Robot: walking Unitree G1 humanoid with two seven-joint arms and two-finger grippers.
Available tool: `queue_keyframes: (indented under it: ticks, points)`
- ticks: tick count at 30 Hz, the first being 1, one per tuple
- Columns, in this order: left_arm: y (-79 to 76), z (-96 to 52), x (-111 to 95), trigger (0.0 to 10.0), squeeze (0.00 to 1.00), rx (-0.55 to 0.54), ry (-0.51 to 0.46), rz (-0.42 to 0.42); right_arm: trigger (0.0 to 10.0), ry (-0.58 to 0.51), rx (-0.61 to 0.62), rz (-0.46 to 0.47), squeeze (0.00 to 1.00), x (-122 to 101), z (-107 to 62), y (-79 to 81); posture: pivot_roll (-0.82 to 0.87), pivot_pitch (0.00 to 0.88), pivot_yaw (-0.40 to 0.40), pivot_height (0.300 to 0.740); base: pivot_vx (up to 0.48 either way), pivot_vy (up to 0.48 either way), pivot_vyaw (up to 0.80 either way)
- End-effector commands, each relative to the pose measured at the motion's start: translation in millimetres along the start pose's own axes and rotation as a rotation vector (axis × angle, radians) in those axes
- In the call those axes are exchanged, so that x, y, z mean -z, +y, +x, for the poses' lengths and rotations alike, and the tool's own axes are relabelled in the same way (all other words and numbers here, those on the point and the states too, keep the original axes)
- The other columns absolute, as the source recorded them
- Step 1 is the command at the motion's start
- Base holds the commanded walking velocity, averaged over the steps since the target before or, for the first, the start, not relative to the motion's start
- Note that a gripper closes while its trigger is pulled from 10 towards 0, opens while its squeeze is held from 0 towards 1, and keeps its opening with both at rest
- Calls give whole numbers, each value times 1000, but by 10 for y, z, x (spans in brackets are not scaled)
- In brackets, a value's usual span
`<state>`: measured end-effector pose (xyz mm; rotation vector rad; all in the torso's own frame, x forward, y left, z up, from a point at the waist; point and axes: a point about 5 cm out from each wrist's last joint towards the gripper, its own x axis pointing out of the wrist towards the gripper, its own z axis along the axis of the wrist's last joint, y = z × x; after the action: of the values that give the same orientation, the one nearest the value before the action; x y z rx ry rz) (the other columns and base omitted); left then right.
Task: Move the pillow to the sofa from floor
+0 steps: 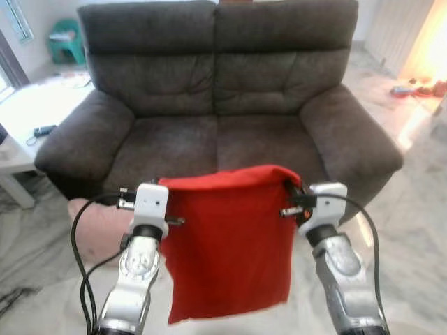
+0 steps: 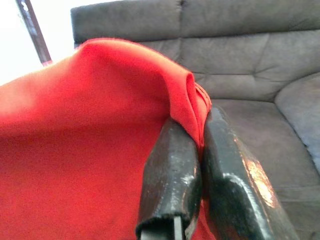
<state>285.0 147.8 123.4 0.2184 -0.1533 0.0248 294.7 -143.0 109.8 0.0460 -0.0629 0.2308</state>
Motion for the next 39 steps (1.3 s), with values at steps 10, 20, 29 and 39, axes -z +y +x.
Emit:
queue_keyframes:
  ticks: [10, 20, 29, 39]
  points:
    - [119, 72, -206, 10000, 0, -52, -107, 18, 10000, -78, -23, -1, 0, -153, 65, 68, 39, 0, 19, 740, 0, -269, 0]
    - [128, 80, -207, 10000, 0, -51, -106, 17, 10000, -77, -18, -6, 0, -160, 69, 51, 37, 0, 15, 740, 0, -265, 0]
    - [72, 89, -181, 10000, 0, 0, -91, -9, 10000, -81, -17, -5, 0, -173, 75, 50, 37, 0, 13, 740, 0, -175, 0]
    - [48, 79, -237, 10000, 0, 18, -128, -62, 10000, -80, -34, 5, 0, -171, 88, 91, 38, 0, 11, 740, 0, 0, 0]
